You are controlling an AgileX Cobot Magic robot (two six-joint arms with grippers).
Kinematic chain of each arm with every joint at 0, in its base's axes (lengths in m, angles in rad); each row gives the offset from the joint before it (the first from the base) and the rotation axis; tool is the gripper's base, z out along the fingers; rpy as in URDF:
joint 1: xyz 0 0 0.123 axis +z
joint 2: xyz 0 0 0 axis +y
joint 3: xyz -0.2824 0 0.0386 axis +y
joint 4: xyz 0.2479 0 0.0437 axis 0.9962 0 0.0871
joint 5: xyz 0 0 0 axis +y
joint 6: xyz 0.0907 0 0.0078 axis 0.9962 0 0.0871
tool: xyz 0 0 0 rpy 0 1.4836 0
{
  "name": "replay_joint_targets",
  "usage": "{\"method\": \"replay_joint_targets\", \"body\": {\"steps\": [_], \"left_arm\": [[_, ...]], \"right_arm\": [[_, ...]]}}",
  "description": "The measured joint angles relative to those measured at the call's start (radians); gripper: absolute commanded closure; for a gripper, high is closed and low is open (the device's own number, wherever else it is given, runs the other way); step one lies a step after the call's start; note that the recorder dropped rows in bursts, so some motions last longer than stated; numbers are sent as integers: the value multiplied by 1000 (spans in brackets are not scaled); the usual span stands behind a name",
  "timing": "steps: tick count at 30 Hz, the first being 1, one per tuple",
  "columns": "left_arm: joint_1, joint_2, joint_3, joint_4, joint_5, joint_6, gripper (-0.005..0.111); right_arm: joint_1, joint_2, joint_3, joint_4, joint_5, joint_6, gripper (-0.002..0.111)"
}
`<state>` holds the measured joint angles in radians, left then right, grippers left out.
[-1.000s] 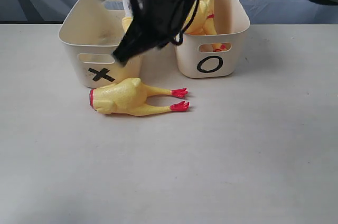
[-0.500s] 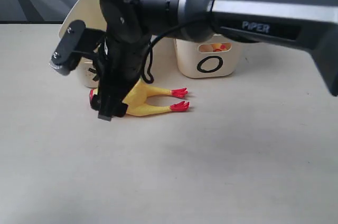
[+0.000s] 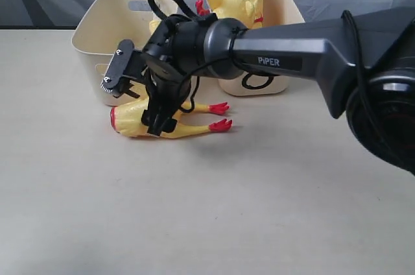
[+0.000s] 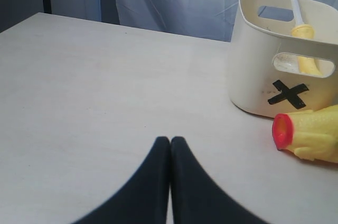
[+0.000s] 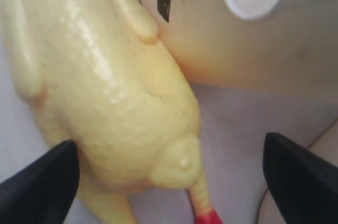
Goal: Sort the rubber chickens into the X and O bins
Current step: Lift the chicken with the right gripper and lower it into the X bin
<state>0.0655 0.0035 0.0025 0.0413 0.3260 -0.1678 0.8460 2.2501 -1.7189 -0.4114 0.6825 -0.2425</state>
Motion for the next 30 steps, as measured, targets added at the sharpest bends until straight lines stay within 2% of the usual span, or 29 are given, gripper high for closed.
{"method": "replay_joint_targets", "body": {"steps": [2,3,4,6,8,9,11,16,25,30], "left_arm": [[0,0,0,0,0,0,107],[0,0,0,0,0,0,107],[0,0,0,0,0,0,107],[0,0,0,0,0,0,107],[0,0,0,0,0,0,107],[0,0,0,0,0,0,107],[0,0,0,0,0,0,107],[0,0,0,0,0,0,107],[0,0,0,0,0,0,107],[0,0,0,0,0,0,107]], "right_arm": [[-10,17,-1,17,13,2,21],[-10,31,-1,25,35,1,24],[-11,49,-1,33,57,-7,32],[-11,61,-2,81,92,-55,58],[-11,65,-3,149,129,-118,100],[-7,69,-3,177,145,-140,108],[-2,69,-6,186,153,-161,105],[13,65,-13,214,206,-183,109],[129,-24,2,306,413,-195,109],[194,-158,7,306,390,-220,109]]}}
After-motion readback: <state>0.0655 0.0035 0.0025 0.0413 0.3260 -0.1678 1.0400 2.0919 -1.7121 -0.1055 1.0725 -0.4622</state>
